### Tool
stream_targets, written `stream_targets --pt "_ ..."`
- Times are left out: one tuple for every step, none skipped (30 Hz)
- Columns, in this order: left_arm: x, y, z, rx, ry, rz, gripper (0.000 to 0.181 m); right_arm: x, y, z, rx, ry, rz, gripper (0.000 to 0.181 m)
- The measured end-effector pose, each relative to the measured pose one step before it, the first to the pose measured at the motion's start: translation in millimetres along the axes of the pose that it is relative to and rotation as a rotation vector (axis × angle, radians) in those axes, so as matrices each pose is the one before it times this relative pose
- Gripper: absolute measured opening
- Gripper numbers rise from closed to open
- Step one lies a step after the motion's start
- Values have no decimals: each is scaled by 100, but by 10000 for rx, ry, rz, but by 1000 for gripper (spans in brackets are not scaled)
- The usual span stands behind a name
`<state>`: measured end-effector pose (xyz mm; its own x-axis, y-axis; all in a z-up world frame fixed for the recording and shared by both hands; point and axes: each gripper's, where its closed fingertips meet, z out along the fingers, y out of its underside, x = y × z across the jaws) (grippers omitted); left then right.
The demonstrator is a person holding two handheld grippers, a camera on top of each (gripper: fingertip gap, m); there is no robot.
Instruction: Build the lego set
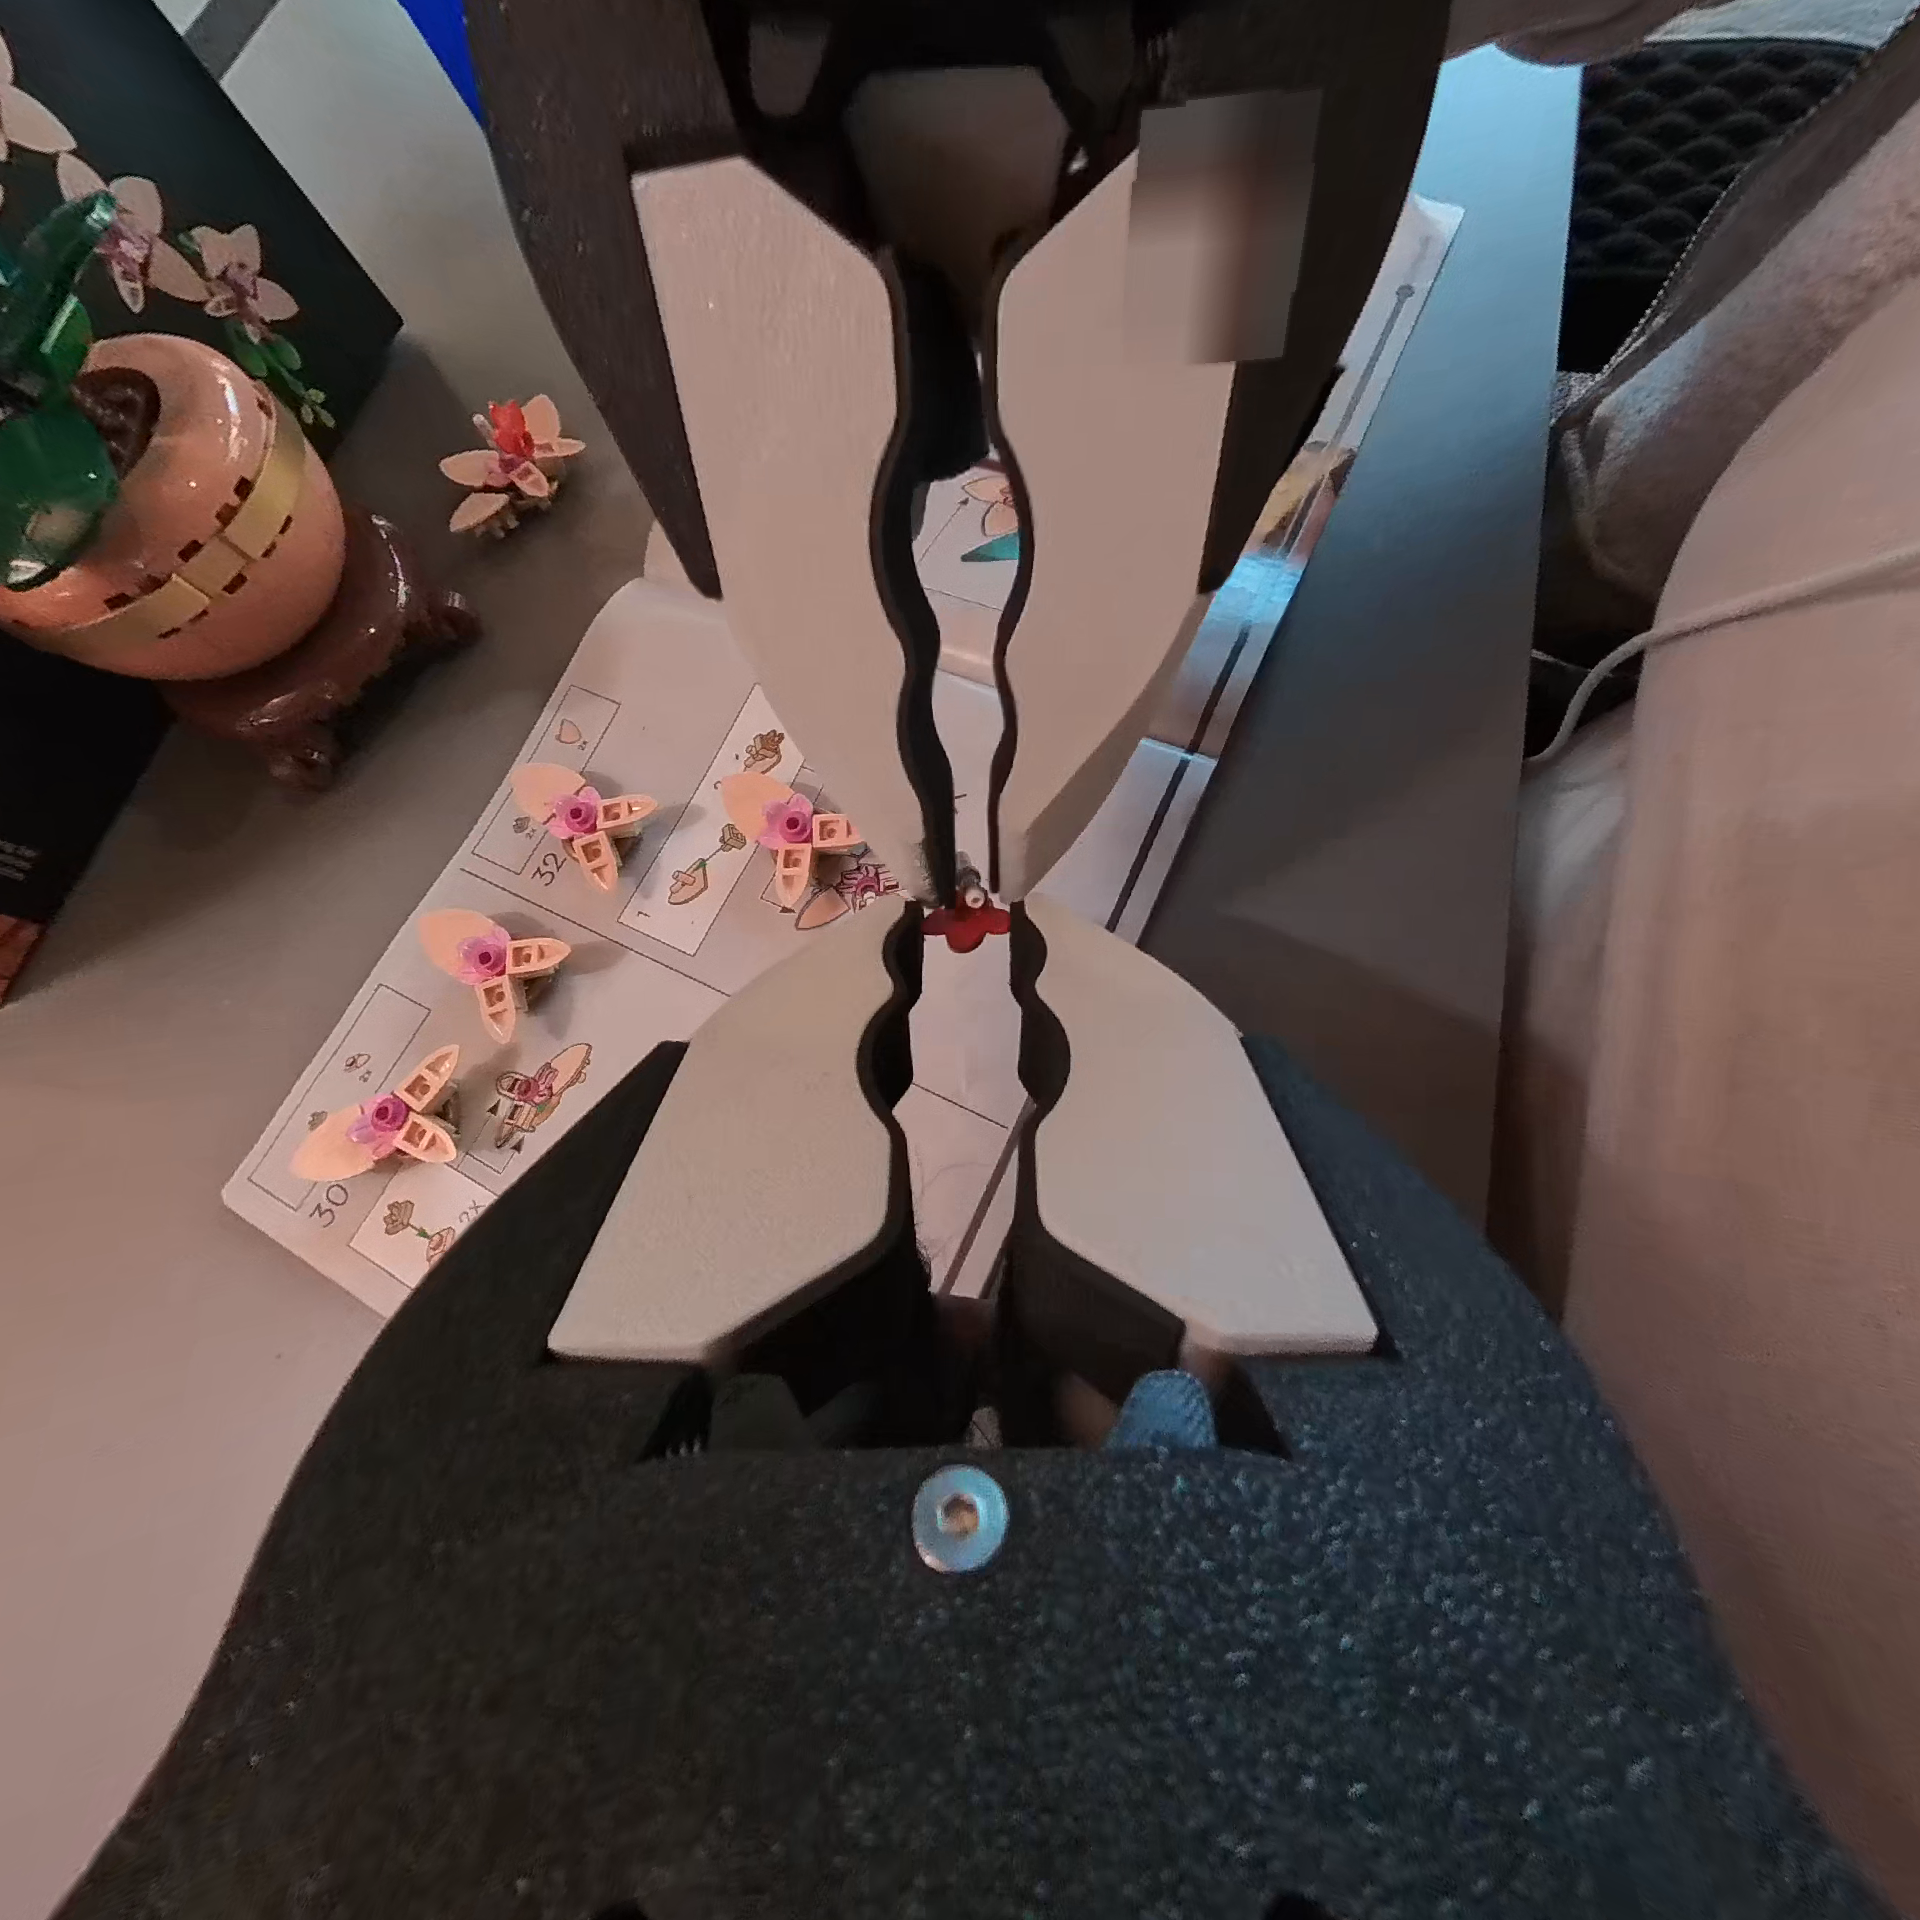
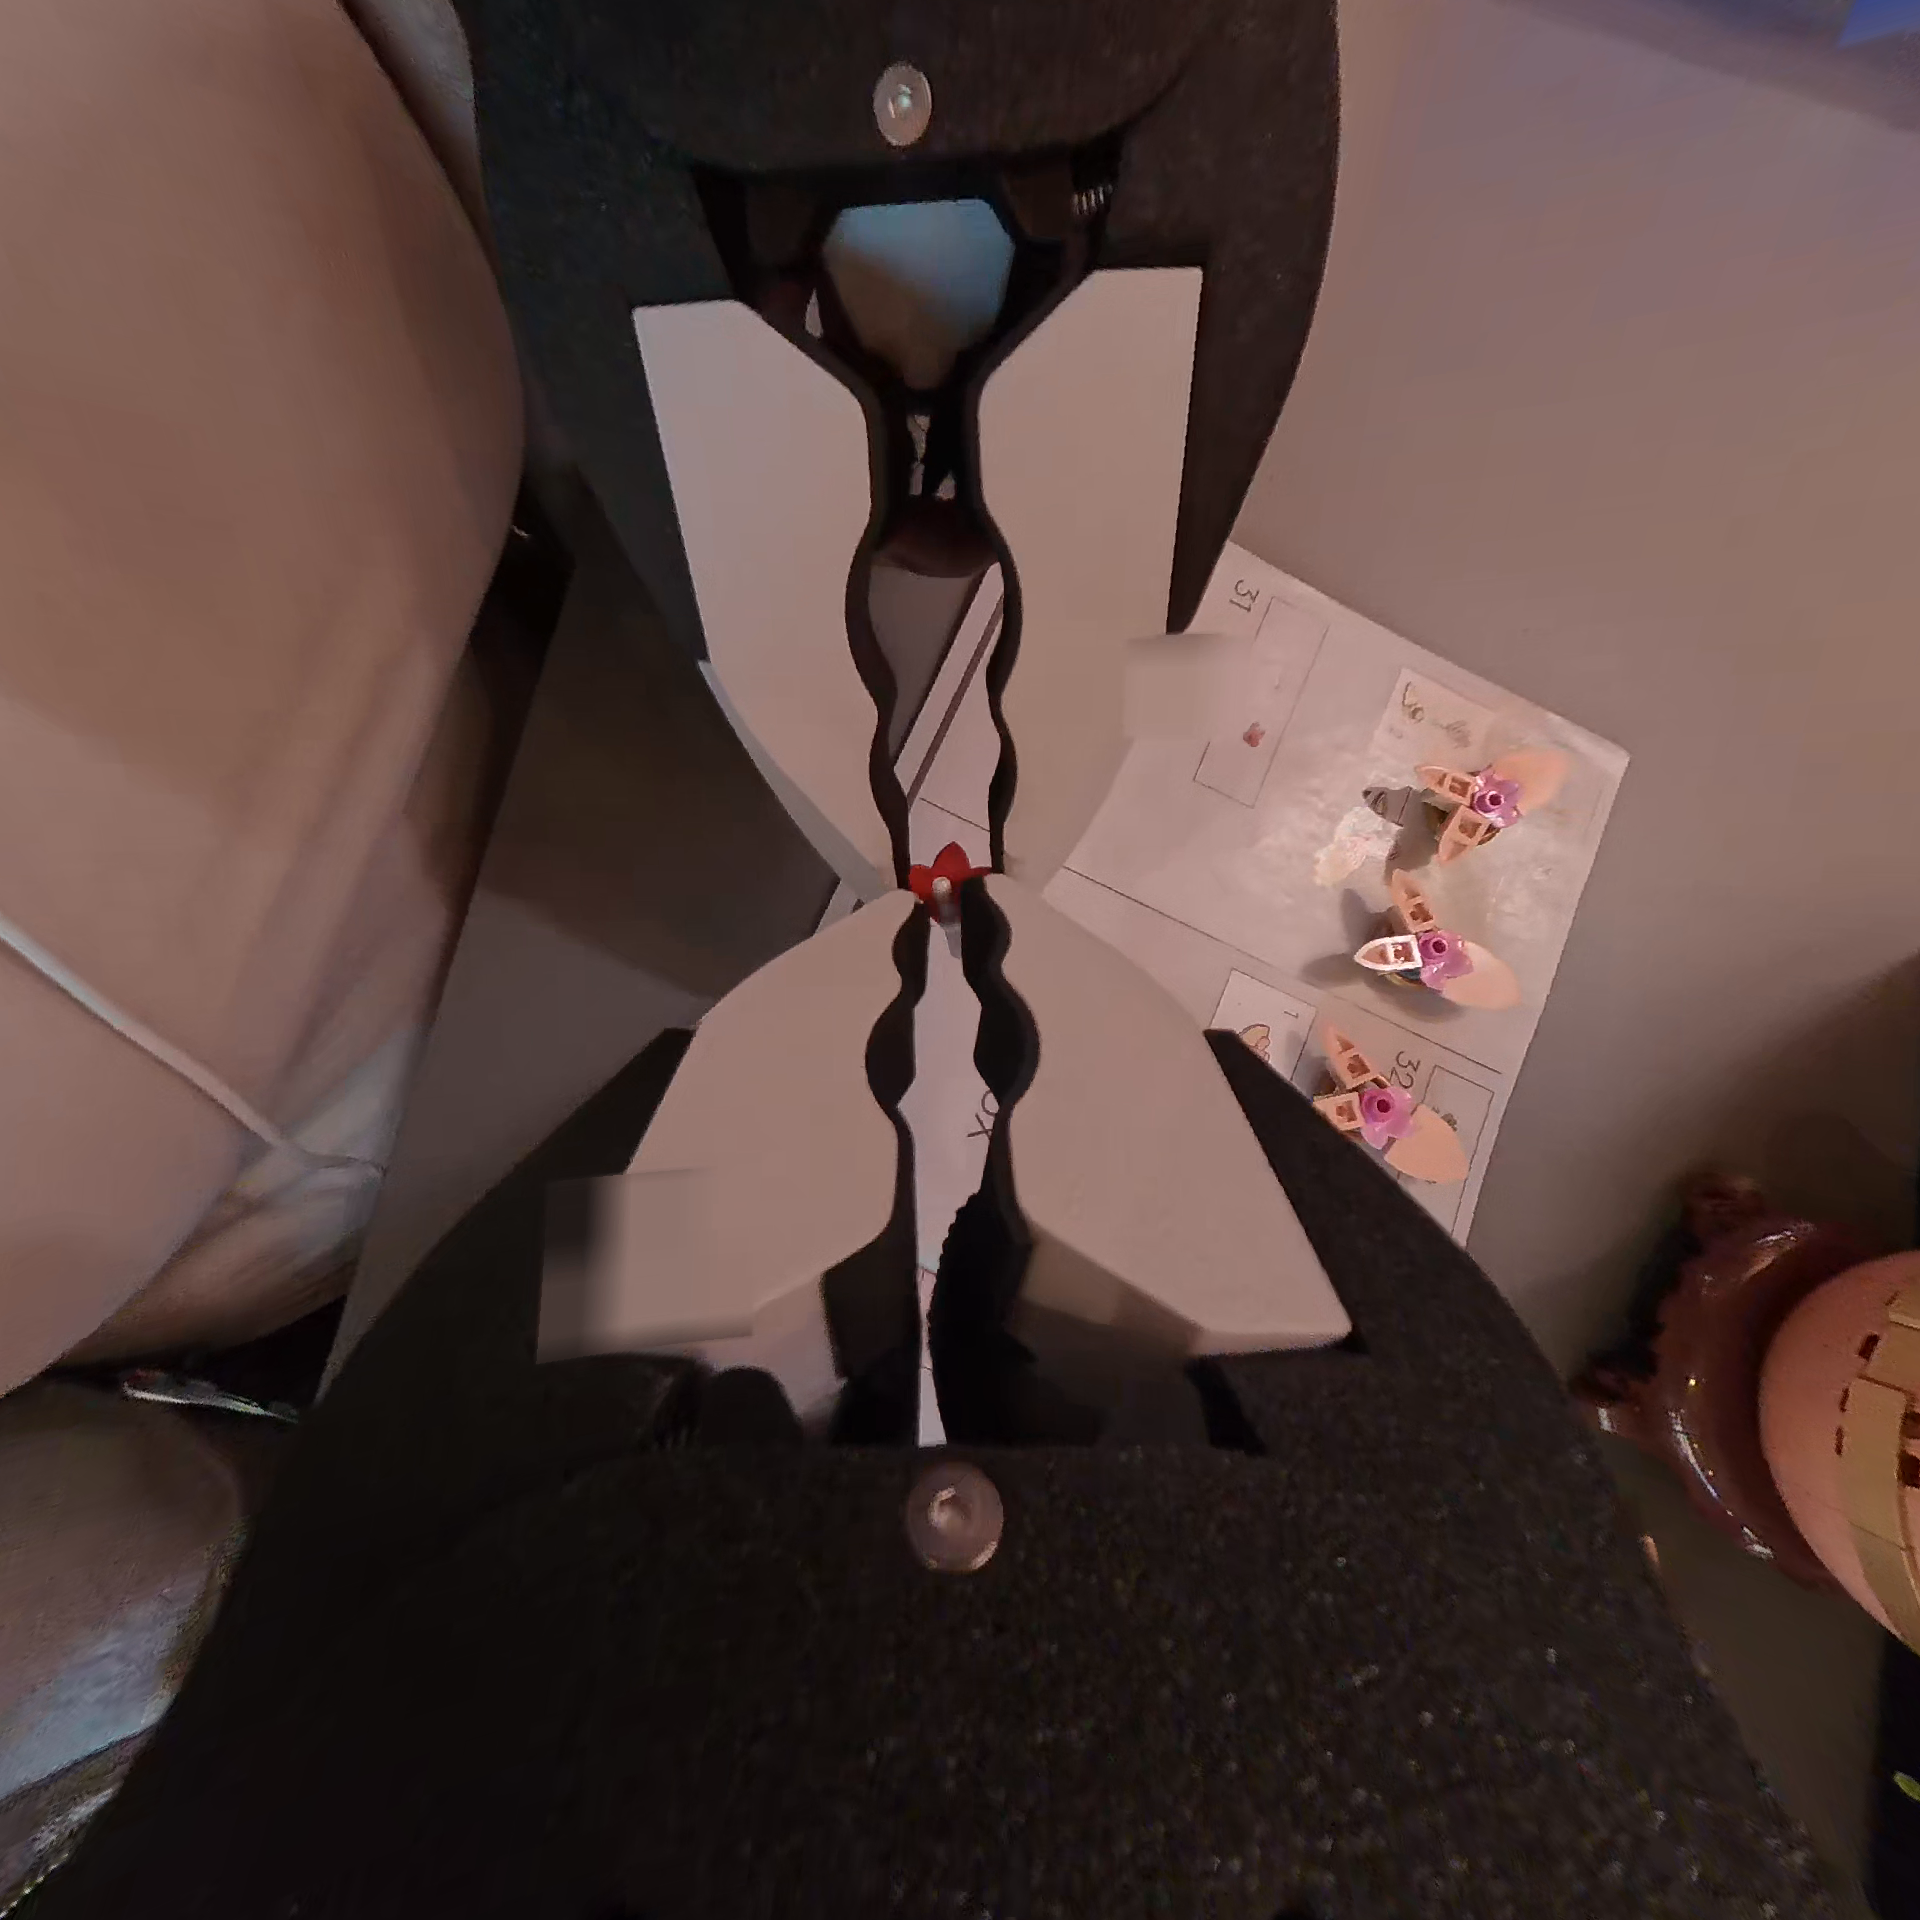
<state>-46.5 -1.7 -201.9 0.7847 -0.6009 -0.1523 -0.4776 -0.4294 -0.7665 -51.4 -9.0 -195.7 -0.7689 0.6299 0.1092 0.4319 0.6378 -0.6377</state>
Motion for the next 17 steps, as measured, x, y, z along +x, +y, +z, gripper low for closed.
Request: stream_targets --pt "-12 -31 13 0 -12 47 15 32 -19 -24 33 5 -49 4" --pt "48 -45 12 1 26 40 16 -63 -89 -38 124 -59 -2 3" --pt "-38 -43 -20 5 -33 15 16 50 -27 -44 129 -1 62 3" --pt "-96 -70 -43 43 -62 -10 16 102 6 -52 175 41 119 3" --pt "-61 -119 -60 88 -27 -60 19 134 -35 -128 287 44 178 3" --pt "-219 -83 -69 93 -114 -133 24 165 -119 -222 441 12 244 3" --pt "-400 -9 -86 77 -210 -149 28 281 -183 -325 613 32 402 3" --pt "-453 46 -99 103 -199 -173 28 420 -281 -423 768 37 609 3" --pt "-352 14 -89 163 -103 -256 28 507 -425 -472 933 -1 842 3" --pt "-293 -30 -50 198 -35 -356 28 641 -598 -505 1089 -5 1107 3" --pt "-315 -83 3 211 -33 -388 28 716 -658 -532 1123 -19 1289 3" --pt "-364 -85 79 225 -42 -366 28 691 -708 -566 1099 -90 1305 3" --pt "-359 -33 142 162 -35 -310 28 534 -720 -550 995 -198 1172 3" --pt "-267 -12 172 73 33 -201 27 227 -701 -469 849 -336 942 3" --pt "-230 -133 175 118 52 -147 27 179 -568 -384 644 -297 783 2" --pt "-192 -281 173 210 68 -174 27 37 -325 -230 395 -290 587 2" --pt "-71 -401 164 282 142 -197 27 -150 -209 -104 256 -340 405 2"
